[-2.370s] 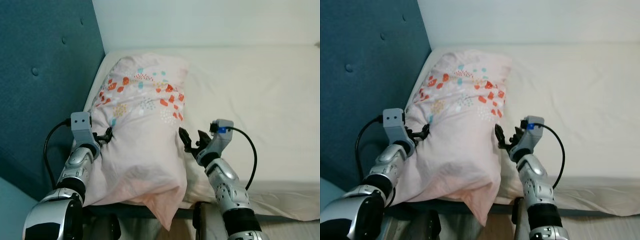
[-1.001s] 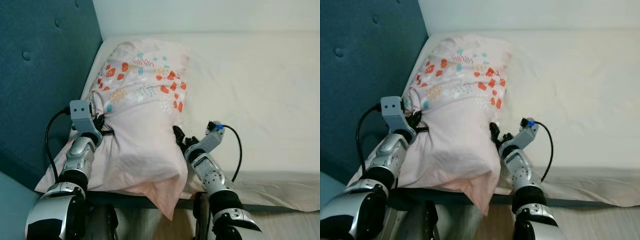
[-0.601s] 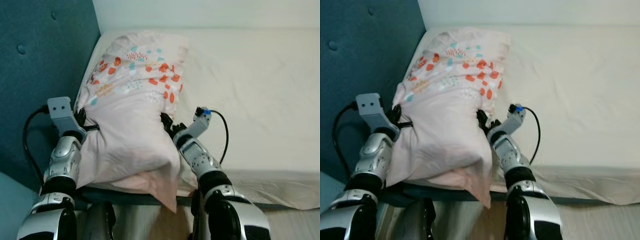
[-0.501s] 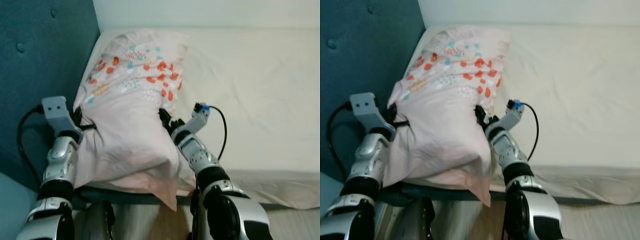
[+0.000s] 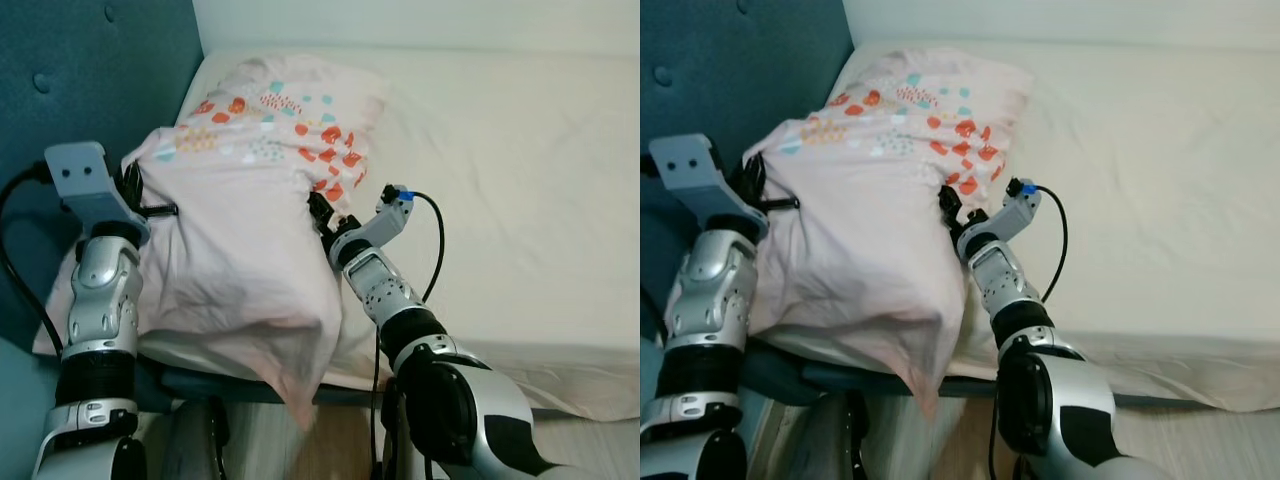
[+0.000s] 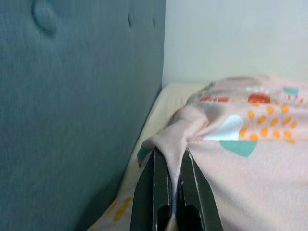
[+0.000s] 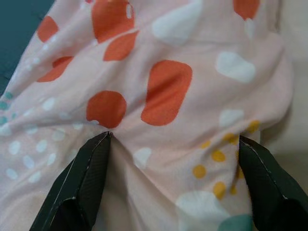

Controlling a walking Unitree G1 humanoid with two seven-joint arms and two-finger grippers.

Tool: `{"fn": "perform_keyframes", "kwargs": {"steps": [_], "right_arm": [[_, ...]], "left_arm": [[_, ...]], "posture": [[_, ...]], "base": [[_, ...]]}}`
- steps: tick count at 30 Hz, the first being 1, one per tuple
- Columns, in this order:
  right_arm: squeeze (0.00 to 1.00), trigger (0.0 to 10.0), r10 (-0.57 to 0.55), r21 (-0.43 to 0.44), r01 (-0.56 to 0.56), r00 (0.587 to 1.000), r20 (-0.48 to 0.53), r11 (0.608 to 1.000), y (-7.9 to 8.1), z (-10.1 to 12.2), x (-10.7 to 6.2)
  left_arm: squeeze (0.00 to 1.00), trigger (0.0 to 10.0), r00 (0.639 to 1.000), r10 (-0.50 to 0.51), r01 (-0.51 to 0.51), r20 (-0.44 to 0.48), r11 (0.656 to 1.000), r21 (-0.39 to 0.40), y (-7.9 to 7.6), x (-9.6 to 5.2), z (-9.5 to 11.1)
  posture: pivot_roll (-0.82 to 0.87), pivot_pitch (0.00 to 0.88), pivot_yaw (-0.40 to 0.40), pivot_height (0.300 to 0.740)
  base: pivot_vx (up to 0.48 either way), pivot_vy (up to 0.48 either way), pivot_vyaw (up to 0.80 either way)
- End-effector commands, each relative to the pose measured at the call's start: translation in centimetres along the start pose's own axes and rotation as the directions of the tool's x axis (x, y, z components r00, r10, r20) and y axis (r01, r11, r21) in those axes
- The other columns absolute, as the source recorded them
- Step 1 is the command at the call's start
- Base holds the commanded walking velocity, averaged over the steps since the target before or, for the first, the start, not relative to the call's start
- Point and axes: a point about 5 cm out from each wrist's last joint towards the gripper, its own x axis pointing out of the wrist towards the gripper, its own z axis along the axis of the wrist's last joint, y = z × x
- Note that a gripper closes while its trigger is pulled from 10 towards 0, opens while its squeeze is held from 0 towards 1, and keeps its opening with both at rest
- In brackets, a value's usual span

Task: Clean up the room

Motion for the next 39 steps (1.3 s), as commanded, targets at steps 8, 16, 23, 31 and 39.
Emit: {"fn": "perform_keyframes", "kwargs": {"steps": [8, 16, 23, 31, 39], "right_arm": [[0.0, 10.0, 0.046, 0.041, -0.046, 0.999, 0.0, 0.998, 1.0, -0.5, 0.3], [0.0, 10.0, 0.081, 0.043, -0.079, 0.996, -0.035, 0.996, 1.5, -1.9, 0.3], [0.0, 10.0, 0.134, 0.047, -0.132, 0.99, -0.042, 0.99, 2.1, -2.2, 0.3], [0.0, 10.0, 0.202, 0.05, -0.199, 0.977, -0.068, 0.979, 2.7, -2.9, 0.2], [0.0, 10.0, 0.203, 0.015, -0.202, 0.973, -0.113, 0.979, 2.1, -4.1, -0.2]], "left_arm": [[0.0, 0.0, 0.975, 0.221, -0.223, 0.024, 0.968, 0.112, 4.1, -1.8, 1.3], [0.0, 0.0, 0.934, 0.355, -0.34, -0.052, 0.922, 0.186, 6.7, -4.4, -0.4], [0.0, 0.0, 0.892, 0.445, -0.423, -0.081, 0.884, 0.197, 6.9, -6.1, -0.9], [0.0, 0.0, 0.864, 0.495, -0.479, -0.092, 0.865, 0.15, 7.4, -6.2, -0.4], [0.0, 0.0, 0.87, 0.354, -0.402, -0.344, 0.912, -0.081, 3.8, -7.9, -4.9]], "posture": [[0.25, 0.248, -0.017, 0.445], [0.25, 0.25, -0.021, 0.445], [0.25, 0.25, -0.022, 0.445], [0.25, 0.253, -0.024, 0.445], [0.24, 0.246, -0.02, 0.445]], "base": [[0.0, 0.0, 0.0], [0.0, 0.0, 0.0], [0.0, 0.0, 0.0], [0.0, 0.0, 0.0], [0.0, 0.0, 0.0]]}}
